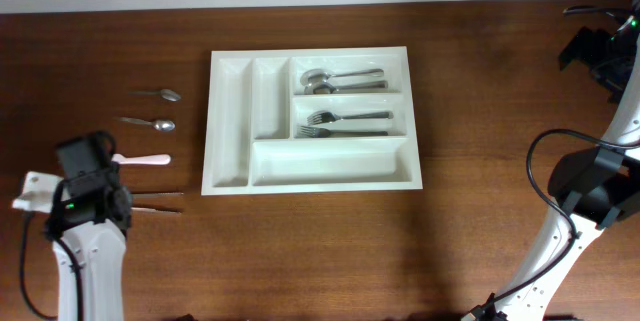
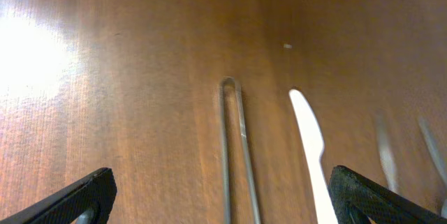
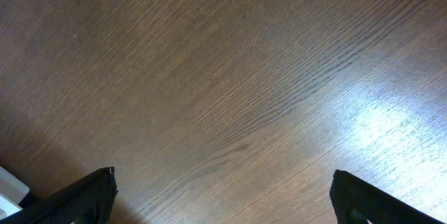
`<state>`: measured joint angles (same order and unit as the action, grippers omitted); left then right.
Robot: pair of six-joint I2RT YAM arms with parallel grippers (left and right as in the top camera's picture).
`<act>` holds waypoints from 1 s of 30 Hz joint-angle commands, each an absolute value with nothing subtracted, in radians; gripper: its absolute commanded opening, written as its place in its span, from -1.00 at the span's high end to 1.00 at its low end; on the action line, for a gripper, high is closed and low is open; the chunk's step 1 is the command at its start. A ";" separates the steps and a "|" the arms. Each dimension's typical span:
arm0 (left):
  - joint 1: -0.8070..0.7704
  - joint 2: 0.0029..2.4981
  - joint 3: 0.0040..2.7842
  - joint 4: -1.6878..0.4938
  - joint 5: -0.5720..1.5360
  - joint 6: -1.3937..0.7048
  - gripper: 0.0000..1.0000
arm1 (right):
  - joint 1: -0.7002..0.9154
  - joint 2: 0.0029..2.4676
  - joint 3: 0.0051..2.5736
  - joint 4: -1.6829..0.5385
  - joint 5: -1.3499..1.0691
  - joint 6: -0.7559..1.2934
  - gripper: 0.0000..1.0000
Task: Pack container
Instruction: 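Lower the left gripper over the tongs and close on them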
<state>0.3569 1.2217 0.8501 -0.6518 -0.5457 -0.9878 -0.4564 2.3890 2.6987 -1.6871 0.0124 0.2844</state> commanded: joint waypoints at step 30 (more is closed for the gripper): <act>0.550 1.504 0.860 -0.545 -0.048 -0.896 -0.99 | -0.452 2.361 2.714 -1.687 0.007 0.281 -0.98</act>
<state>0.5484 1.4750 0.8505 -0.5728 -0.0647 -0.9081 -0.4564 2.3890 2.6987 -1.6875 0.0124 0.2844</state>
